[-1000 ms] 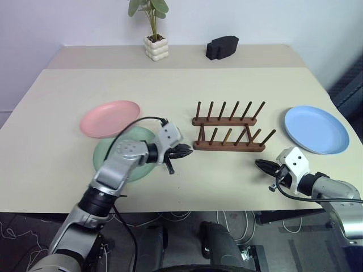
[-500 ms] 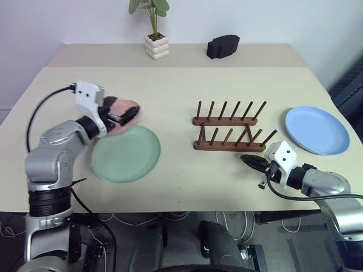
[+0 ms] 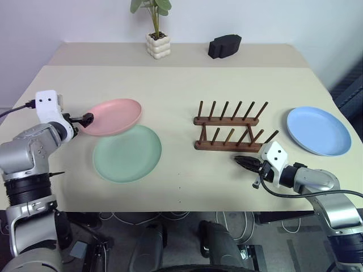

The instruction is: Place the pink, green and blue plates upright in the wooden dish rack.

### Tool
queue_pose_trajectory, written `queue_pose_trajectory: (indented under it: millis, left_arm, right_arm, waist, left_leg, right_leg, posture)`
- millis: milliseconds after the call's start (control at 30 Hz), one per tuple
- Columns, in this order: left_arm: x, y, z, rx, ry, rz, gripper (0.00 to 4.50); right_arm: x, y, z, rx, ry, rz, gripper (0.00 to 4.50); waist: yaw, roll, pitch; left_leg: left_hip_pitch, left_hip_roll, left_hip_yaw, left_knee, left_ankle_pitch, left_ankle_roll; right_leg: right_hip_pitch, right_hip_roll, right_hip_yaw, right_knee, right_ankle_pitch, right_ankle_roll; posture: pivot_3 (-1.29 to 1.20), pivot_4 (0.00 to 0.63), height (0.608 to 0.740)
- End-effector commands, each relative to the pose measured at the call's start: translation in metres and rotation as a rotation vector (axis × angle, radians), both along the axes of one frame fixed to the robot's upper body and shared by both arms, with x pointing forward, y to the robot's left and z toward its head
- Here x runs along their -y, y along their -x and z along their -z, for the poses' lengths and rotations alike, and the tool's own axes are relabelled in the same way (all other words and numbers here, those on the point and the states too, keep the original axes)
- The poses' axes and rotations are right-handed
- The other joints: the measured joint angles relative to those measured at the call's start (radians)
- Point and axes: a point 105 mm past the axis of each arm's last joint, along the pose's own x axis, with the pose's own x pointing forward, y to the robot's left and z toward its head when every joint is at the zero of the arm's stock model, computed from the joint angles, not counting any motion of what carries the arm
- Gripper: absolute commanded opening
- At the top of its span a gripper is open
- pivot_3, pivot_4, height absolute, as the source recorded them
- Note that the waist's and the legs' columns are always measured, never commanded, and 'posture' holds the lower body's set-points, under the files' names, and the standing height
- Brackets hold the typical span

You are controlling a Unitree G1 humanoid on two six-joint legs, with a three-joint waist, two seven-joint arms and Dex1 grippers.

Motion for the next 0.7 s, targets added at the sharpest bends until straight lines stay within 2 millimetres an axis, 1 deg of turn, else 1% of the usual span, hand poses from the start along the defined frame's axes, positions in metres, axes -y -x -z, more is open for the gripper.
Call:
queue_pose_trajectory:
  millis: [33,133,200,267,367,400,433,467,533,600,633,700]
  left_arm:
    - [0.008,-0.008,-0.003,-0.005,0.062,0.011,4.45]
    - [0.007,-0.013,0.01,-0.069,0.091,-0.033,4.45]
    - [0.008,-0.014,0.013,-0.079,0.108,-0.042,4.45]
    - [0.004,-0.017,0.015,-0.08,0.127,-0.081,4.45]
    - [0.0,-0.019,0.015,-0.069,0.143,-0.118,3.67]
    - [0.0,-0.02,0.014,-0.059,0.142,-0.119,3.24]
    - [0.0,-0.021,0.012,-0.045,0.14,-0.121,2.74]
    - [0.0,-0.022,0.01,-0.033,0.14,-0.124,2.1]
    - [0.001,-0.023,0.008,-0.011,0.145,-0.129,1.21]
    - [0.002,-0.024,0.006,-0.003,0.152,-0.129,0.13]
    - [0.002,-0.024,0.006,0.002,0.155,-0.127,0.05]
    - [0.003,-0.024,0.002,0.022,0.163,-0.122,0.05]
  right_arm:
    - [-0.003,0.001,-0.009,0.047,-0.008,-0.01,0.0]
    - [-0.002,0.004,-0.009,0.049,-0.013,0.004,0.0]
    - [-0.001,0.005,-0.009,0.051,-0.015,0.01,0.0]
    - [0.0,0.006,-0.009,0.051,-0.011,0.017,0.0]
    - [0.001,0.009,-0.01,0.052,-0.01,0.022,0.0]
    - [0.001,0.009,-0.01,0.053,-0.009,0.022,0.0]
    - [0.001,0.01,-0.01,0.054,-0.009,0.023,0.0]
    - [0.001,0.01,-0.01,0.054,-0.008,0.024,0.0]
    - [0.001,0.01,-0.011,0.055,-0.007,0.025,0.0]
    - [0.001,0.01,-0.011,0.055,-0.008,0.024,0.0]
    - [0.001,0.01,-0.011,0.056,-0.008,0.024,0.0]
    - [-0.001,0.009,-0.013,0.058,-0.008,0.016,0.0]
  waist:
    - [0.0,0.0,0.0]
    - [-0.001,0.0,0.0]
    - [-0.002,0.0,0.0]
    - [-0.001,0.0,0.0]
    - [-0.002,0.0,0.0]
    - [-0.002,0.0,0.0]
    - [-0.002,0.0,0.0]
    - [-0.001,0.0,0.0]
    - [0.0,0.0,0.0]
    - [0.001,0.0,0.0]
    - [0.002,0.0,-0.001]
    - [0.001,0.0,-0.001]
  left_leg:
    - [0.0,0.0,0.0,0.0,0.0,0.0]
    - [0.0,0.0,0.0,0.0,0.0,0.0]
    - [0.0,0.0,0.0,0.0,0.0,0.0]
    - [0.001,0.0,0.0,0.0,0.0,0.0]
    - [0.001,0.0,0.0,0.0,0.0,0.0]
    - [0.001,0.0,0.0,0.0,0.0,0.0]
    - [0.001,0.0,0.0,0.0,0.0,0.0]
    - [0.001,0.0,0.0,0.0,0.0,0.0]
    - [0.001,0.0,0.0,0.0,0.0,-0.001]
    - [0.001,0.0,0.0,0.0,0.0,-0.001]
    - [0.001,0.0,0.0,0.0,0.0,-0.001]
    - [0.001,0.0,0.0,0.0,0.0,-0.001]
  right_leg:
    - [0.0,0.0,0.0,0.0,0.0,0.0]
    - [0.0,0.0,0.0,0.0,0.0,0.0]
    - [0.0,0.0,0.0,0.001,0.0,0.0]
    - [0.0,0.0,0.0,0.001,0.0,0.001]
    - [0.0,0.0,0.0,0.001,0.0,0.001]
    - [0.0,0.0,0.0,0.001,0.0,0.001]
    - [0.0,0.0,0.0,0.001,0.0,0.001]
    - [0.0,0.0,0.0,0.001,0.0,0.001]
    - [0.0,0.0,0.0,0.001,0.001,0.001]
    - [0.0,0.0,0.0,0.001,0.001,0.0]
    - [0.0,0.0,0.0,0.001,0.001,0.0]
    - [0.001,-0.001,0.0,0.001,0.001,0.0]
  posture:
    - [0.0,0.15,0.74]
    - [0.0,0.15,0.74]
    - [0.0,0.15,0.74]
    - [0.0,0.15,0.74]
    - [0.0,0.15,0.74]
    - [0.0,0.15,0.74]
    - [0.0,0.15,0.74]
    - [0.0,0.15,0.74]
    - [0.0,0.15,0.74]
    - [0.0,0.15,0.74]
    - [0.0,0.15,0.74]
    - [0.0,0.15,0.74]
